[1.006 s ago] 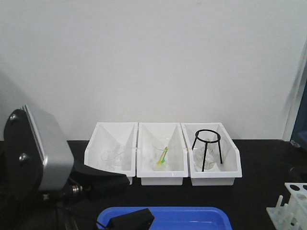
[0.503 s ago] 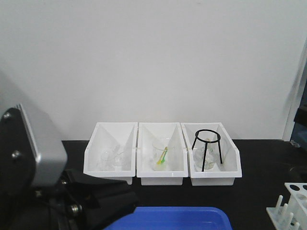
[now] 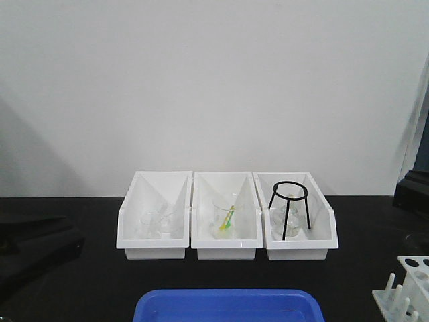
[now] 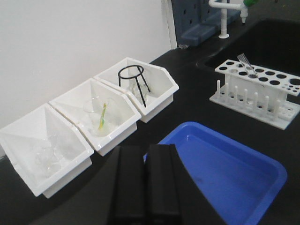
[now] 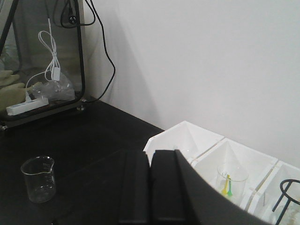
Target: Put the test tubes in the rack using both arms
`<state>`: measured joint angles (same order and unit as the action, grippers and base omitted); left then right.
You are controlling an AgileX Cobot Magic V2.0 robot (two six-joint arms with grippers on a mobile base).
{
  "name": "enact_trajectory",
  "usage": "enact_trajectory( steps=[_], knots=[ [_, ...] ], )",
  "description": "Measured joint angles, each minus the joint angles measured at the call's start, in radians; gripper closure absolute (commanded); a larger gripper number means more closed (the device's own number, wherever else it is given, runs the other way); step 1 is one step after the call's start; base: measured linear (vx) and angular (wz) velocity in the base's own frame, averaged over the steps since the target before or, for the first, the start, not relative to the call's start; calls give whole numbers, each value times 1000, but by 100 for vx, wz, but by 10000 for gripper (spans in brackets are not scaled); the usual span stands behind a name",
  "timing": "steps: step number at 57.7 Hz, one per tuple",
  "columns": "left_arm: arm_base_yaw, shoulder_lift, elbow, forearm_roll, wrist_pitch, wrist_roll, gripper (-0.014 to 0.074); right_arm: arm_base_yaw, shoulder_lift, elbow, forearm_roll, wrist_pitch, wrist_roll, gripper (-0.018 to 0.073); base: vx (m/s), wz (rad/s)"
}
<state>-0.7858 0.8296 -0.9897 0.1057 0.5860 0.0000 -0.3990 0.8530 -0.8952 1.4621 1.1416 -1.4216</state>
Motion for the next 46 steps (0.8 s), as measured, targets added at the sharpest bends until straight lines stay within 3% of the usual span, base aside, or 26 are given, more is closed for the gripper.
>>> enact_trajectory(
  steps=[13, 29, 40, 46],
  knots=[
    [0, -7, 0, 1, 102, 0, 614, 0, -79, 0, 0, 7, 0, 567, 0, 0],
    [0, -7, 0, 11, 130, 0, 614, 0, -198, 0, 0, 18, 0, 567, 0, 0],
    [4, -20, 5, 186, 50, 21, 614, 0, -306, 0, 0, 23, 0, 567, 0, 0],
    [59, -85, 80, 216, -16, 22, 614, 0, -371, 0, 0, 25, 0, 567, 0, 0]
  ],
)
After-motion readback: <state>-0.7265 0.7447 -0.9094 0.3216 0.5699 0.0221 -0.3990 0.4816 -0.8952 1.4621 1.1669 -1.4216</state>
